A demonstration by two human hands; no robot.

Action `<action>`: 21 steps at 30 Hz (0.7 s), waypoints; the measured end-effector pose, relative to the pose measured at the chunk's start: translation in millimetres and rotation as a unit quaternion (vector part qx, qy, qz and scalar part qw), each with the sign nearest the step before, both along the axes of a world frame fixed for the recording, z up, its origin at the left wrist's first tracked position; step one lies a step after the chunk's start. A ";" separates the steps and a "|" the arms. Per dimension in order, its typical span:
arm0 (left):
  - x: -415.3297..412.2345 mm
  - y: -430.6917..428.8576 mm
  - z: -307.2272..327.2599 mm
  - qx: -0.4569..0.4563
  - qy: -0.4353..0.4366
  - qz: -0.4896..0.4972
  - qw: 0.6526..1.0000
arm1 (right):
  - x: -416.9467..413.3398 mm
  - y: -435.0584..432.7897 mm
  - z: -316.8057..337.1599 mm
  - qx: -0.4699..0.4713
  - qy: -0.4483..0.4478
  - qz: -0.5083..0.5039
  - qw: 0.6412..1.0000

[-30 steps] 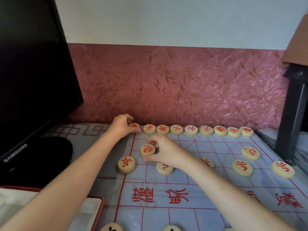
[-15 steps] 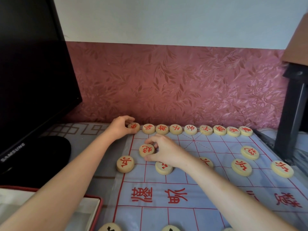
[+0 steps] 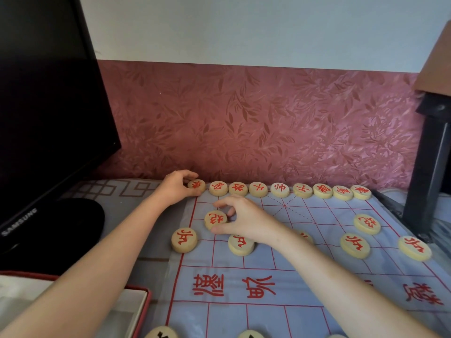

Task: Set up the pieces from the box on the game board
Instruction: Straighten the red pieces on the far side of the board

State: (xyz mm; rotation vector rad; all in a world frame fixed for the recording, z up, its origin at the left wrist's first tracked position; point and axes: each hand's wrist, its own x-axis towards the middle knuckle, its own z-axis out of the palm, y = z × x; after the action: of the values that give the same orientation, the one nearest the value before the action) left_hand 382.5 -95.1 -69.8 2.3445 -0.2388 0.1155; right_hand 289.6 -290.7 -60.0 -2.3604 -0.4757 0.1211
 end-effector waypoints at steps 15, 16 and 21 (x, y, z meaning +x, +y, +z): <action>-2.5 -0.8 0.6 -0.003 0.012 -0.004 1.000 | 22.6 -25.4 9.7 0.055 -0.046 -0.069 0.995; -2.4 -0.4 1.0 -0.004 0.014 -0.005 1.000 | 26.5 -27.1 10.6 0.053 -0.051 -0.075 0.995; -4.1 -0.1 3.2 0.024 0.012 -0.003 1.000 | 44.4 -32.1 14.6 -0.011 -0.073 -0.085 0.994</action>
State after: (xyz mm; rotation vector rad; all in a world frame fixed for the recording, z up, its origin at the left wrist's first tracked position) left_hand 378.5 -95.2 -66.6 2.3903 -0.2398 0.0805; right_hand 334.0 -322.8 -45.4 -2.4302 -0.3422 -0.1252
